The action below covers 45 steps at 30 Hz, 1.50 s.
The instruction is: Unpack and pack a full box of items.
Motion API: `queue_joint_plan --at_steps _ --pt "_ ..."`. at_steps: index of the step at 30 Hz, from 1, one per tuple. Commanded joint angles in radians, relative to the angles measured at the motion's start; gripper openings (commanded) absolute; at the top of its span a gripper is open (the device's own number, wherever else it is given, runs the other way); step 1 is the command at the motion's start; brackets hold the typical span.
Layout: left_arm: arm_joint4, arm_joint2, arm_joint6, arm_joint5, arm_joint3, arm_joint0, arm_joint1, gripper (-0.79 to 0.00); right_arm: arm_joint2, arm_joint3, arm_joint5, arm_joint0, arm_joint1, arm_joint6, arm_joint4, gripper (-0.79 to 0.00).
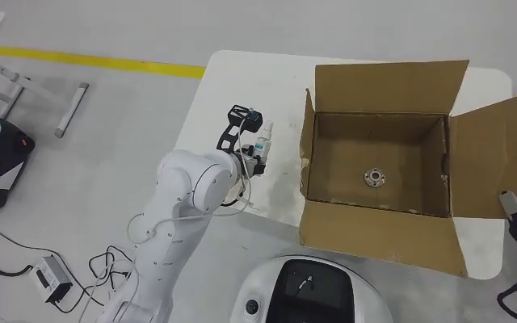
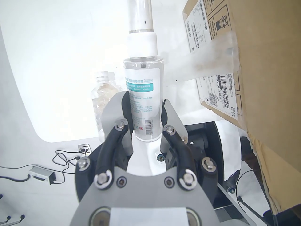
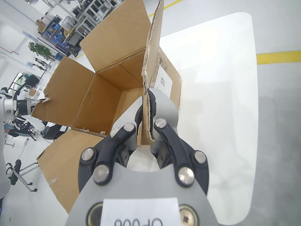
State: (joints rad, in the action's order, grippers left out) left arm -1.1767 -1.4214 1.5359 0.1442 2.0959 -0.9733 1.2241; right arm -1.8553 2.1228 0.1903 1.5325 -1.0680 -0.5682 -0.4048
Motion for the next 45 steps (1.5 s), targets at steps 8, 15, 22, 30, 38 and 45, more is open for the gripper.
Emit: queue_joint_plan --at_steps 8,15,22,30,38,45 --pt "0.0 0.0 0.0 0.0 0.0 0.0 0.0 -0.785 -0.049 0.014 0.033 0.063 0.0 0.006 0.048 -0.785" --pt "0.004 0.02 -0.046 -0.004 0.016 -0.047 -0.001 -0.785 -0.085 0.003 0.055 0.08 0.001 0.016 0.099 0.0" --pt "-0.035 0.029 -0.038 0.044 0.01 -0.1 -0.003 -0.785 -0.129 0.003 0.127 0.091 0.008 -0.038 0.149 0.0" --pt "-0.061 0.027 -0.086 0.071 -0.015 -0.166 -0.004 -0.785 -0.191 0.017 0.188 0.111 0.012 -0.032 0.16 0.0" --pt "-0.077 0.041 -0.142 0.053 -0.051 -0.197 -0.004 -0.785 -0.253 0.018 0.205 0.123 0.014 -0.015 0.223 0.0" --pt "-0.083 0.061 -0.179 0.038 -0.104 -0.203 -0.003 -0.785 -0.256 0.003 0.205 0.112 0.018 -0.017 0.219 0.0"
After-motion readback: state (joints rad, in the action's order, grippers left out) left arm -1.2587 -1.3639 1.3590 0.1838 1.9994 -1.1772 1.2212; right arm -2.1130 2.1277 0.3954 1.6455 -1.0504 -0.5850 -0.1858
